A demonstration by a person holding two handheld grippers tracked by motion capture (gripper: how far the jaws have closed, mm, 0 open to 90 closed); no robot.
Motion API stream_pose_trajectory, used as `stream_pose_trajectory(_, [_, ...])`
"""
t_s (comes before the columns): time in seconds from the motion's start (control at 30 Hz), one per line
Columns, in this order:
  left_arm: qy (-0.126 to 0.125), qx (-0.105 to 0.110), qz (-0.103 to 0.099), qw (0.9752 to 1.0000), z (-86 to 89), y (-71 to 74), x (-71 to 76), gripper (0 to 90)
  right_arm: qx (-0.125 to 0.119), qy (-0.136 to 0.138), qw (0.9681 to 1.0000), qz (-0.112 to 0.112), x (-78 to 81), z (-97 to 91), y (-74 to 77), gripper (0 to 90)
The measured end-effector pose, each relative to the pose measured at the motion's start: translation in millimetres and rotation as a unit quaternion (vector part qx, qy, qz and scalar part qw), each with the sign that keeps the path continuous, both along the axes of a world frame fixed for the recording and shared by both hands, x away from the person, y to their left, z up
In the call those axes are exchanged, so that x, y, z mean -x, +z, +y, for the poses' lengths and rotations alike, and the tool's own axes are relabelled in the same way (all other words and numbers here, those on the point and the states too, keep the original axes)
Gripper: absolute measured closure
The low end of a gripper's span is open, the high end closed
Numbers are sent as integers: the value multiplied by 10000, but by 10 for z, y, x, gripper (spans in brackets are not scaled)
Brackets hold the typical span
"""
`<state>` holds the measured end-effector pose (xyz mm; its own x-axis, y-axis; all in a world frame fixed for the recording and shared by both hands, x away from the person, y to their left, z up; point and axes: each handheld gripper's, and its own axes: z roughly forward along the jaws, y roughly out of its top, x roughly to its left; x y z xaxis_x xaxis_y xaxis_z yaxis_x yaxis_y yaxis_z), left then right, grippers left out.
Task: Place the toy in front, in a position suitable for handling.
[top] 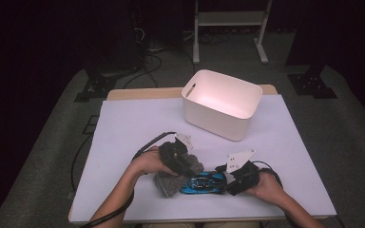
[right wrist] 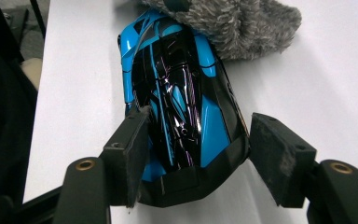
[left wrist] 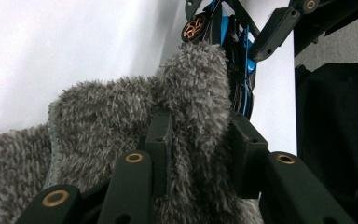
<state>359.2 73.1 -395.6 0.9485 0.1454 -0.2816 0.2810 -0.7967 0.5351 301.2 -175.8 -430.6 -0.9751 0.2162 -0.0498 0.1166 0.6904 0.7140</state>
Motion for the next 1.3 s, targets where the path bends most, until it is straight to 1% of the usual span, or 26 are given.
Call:
stream_pose_trajectory(0.07, [-27,5,0,10000,2,8,3,665,15,6,9999,-115,26,5,4,371])
stream_pose_trajectory(0.1, [-31,15,5,10000,2,18,18,665,15,6,9999,-115,26,5,4,371])
stream_pose_trajectory(0.13, [-28,12,-47,10000,-1,27,40,664,80,4,9997,-216,46,14,10,353])
stream_pose_trajectory(0.2, [-72,-7,-123,9999,4,44,69,664,107,8,9997,-199,54,26,16,313])
stream_pose_trajectory(0.27, [-111,23,-199,9997,16,53,92,664,84,8,9999,-118,59,42,22,278])
stream_pose_trajectory(0.33, [-148,109,-199,9996,31,74,125,664,81,21,10000,-7,53,49,39,272])
stream_pose_trajectory(0.37, [-186,142,-204,9995,39,91,157,664,79,50,9999,98,41,50,44,271])
stream_pose_trajectory(0.4, [-233,170,-252,9993,44,104,182,664,96,37,9998,197,29,52,45,263])
stream_pose_trajectory(0.47, [-318,201,-300,9988,52,131,228,663,121,76,9994,311,3,55,31,259])
stream_pose_trajectory(0.53, [-378,257,-323,9984,58,151,284,663,96,84,9987,490,-9,72,8,258])
stream_pose_trajectory(0.57, [-418,291,-337,9981,62,158,312,663,79,127,9985,528,-14,83,-3,258])
stream_pose_trajectory(0.6, [-443,300,-336,9980,65,162,326,664,55,171,9979,618,-10,110,-20,258])
stream_pose_trajectory(0.63, [-465,327,-315,9979,68,166,346,664,70,211,9979,606,-11,127,-28,259])
stream_pose_trajectory(0.7, [-507,354,-308,9976,73,172,378,664,47,285,9971,702,0,180,-50,265])
stream_pose_trajectory(0.77, [-549,368,-325,9973,75,175,398,663,105,392,9963,756,15,232,-62,317])
stream_pose_trajectory(0.8, [-562,377,-340,9971,76,177,411,662,129,453,9960,754,25,256,-68,327])
stream_pose_trajectory(0.9, [-569,401,-365,9969,81,179,437,663,196,597,9948,804,45,308,-82,408])
stream_pose_trajectory(0.97, [-530,447,-369,9969,86,176,443,658,262,670,9940,819,57,331,-94,460])
stream_pose_trajectory(1.03, [-525,484,-389,9967,92,181,454,654,223,746,9930,883,54,328,-98,522])
stream_pose_trajectory(1.07, [-533,481,-424,9965,94,185,457,656,198,831,9918,951,52,321,-101,542])
stream_pose_trajectory(1.13, [-519,468,-477,9964,96,196,471,663,117,846,9917,960,57,312,-115,551])
stream_pose_trajectory(1.17, [-506,448,-541,9962,96,206,474,670,85,871,9916,954,56,306,-120,552])
stream_pose_trajectory(1.23, [-493,380,-620,9961,100,229,466,676,15,834,9924,908,56,307,-114,554])
stream_pose_trajectory(1.27, [-465,367,-660,9961,102,246,454,680,29,818,9929,866,49,314,-103,554])
stream_pose_trajectory(1.3, [-419,356,-700,9960,100,272,434,680,26,805,9937,774,41,324,-90,556])
